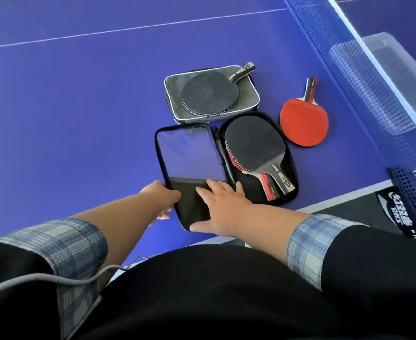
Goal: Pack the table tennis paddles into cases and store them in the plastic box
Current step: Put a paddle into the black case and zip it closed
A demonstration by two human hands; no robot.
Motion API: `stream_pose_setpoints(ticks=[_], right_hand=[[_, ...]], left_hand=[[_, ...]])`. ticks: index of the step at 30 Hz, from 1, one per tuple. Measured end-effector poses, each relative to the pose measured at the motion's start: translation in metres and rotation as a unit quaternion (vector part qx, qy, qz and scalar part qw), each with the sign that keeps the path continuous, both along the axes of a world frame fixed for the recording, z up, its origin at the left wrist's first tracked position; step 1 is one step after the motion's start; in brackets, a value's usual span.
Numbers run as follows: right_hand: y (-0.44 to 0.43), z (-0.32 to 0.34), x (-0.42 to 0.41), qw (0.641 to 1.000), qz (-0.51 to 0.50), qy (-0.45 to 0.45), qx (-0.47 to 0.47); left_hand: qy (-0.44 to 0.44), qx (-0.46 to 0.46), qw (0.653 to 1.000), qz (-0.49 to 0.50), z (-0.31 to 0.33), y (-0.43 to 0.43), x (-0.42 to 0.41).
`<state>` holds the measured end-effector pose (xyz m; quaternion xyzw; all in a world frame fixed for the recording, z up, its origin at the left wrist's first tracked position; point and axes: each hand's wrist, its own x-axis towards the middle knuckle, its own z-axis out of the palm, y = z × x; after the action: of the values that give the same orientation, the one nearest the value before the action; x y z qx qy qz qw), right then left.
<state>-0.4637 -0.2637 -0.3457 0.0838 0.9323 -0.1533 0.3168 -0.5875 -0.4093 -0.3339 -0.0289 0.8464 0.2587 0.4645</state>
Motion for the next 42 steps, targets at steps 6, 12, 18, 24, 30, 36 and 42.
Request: stream_pose_setpoints(ticks=[6, 12, 18, 24, 30, 36, 42], right_hand=[[-0.008, 0.047, -0.016, 0.948, -0.151, 0.167, -0.224], [0.021, 0.073, 0.006, 0.895, -0.312, 0.195, -0.254], [0.067, 0.085, 0.036, 0.888, -0.374, 0.209, -0.168], [0.126, 0.069, 0.061, 0.85, -0.45, 0.214, -0.168], [0.165, 0.032, 0.074, 0.816, -0.511, 0.2, -0.181], [0.19, 0.001, 0.069, 0.815, -0.537, 0.123, -0.18], [0.212, -0.009, 0.057, 0.844, -0.495, 0.078, -0.192]], left_hand=[[0.001, 0.169, 0.985, -0.029, 0.043, 0.019, 0.003], [0.016, 0.234, 0.966, -0.108, 0.067, 0.068, 0.015], [0.059, 0.235, 0.942, -0.23, 0.064, 0.119, 0.038], [0.153, 0.163, 0.881, -0.417, 0.045, 0.162, 0.047], [0.151, 0.086, 0.839, -0.516, 0.025, 0.19, 0.061], [0.197, -0.02, 0.781, -0.592, 0.007, 0.194, 0.081], [0.223, -0.023, 0.783, -0.58, 0.009, 0.192, 0.091]])
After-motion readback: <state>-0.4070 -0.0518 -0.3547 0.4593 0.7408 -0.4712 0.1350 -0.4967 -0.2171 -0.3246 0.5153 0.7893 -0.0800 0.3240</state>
